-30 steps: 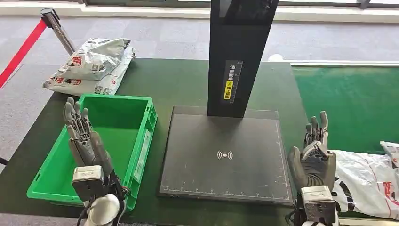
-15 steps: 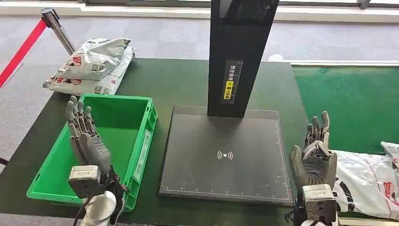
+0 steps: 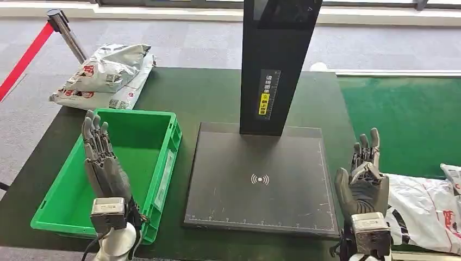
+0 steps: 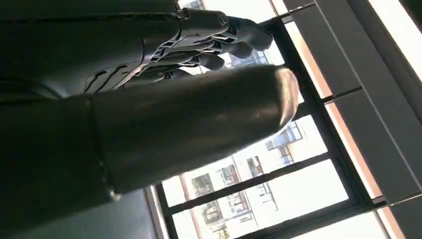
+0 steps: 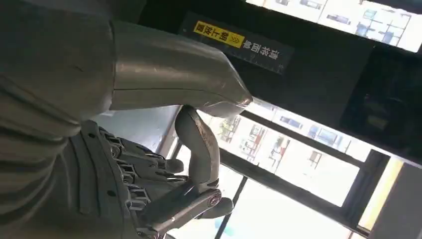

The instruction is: Moved the parcel from conveyor to table for the left to box.

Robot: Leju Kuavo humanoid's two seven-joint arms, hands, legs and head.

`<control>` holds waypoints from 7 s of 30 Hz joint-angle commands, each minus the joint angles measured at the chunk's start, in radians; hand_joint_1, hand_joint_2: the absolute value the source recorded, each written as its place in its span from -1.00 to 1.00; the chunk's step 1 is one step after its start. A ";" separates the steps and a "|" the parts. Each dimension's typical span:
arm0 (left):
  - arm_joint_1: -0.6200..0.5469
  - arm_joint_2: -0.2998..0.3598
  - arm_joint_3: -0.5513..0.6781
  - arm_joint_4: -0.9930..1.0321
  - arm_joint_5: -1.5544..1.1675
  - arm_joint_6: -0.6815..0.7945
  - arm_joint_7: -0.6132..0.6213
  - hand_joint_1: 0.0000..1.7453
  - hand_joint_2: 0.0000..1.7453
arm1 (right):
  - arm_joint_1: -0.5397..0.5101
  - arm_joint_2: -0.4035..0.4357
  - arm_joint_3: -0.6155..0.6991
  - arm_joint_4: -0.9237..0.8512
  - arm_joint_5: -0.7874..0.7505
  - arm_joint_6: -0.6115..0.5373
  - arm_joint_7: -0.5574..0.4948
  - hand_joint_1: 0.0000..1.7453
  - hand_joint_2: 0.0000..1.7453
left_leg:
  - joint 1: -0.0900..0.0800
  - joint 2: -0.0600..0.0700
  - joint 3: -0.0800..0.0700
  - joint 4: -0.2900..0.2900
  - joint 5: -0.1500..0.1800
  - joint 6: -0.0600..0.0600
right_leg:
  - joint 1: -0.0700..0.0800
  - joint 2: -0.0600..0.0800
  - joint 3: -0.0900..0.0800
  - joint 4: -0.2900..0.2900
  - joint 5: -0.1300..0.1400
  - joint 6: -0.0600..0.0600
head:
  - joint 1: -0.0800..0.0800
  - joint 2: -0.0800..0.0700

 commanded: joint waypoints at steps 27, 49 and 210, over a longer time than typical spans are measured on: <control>0.008 0.011 0.005 0.016 -0.016 -0.017 0.000 -1.00 1.00 | -0.049 -0.007 -0.067 0.077 0.078 -0.004 0.061 -1.00 -1.00 | 0.000 0.001 0.001 -0.001 0.000 0.000 | 0.001 -0.001 0.001 -0.001 0.000 -0.001 | 0.000 0.000; -0.002 -0.020 0.027 0.007 -0.064 -0.067 0.054 -1.00 1.00 | -0.045 -0.074 -0.567 0.329 0.997 0.113 0.690 -1.00 1.00 | 0.001 -0.001 0.003 0.000 -0.002 0.002 | 0.001 -0.004 0.005 -0.004 -0.001 0.000 | 0.000 0.000; -0.103 0.125 -0.285 0.100 -0.517 -0.276 0.203 -1.00 1.00 | -0.068 0.014 0.057 -0.050 -0.161 0.000 -0.210 -1.00 1.00 | 0.001 -0.004 0.012 0.001 -0.010 -0.002 | 0.003 -0.007 0.013 0.000 -0.011 -0.005 | 0.000 0.000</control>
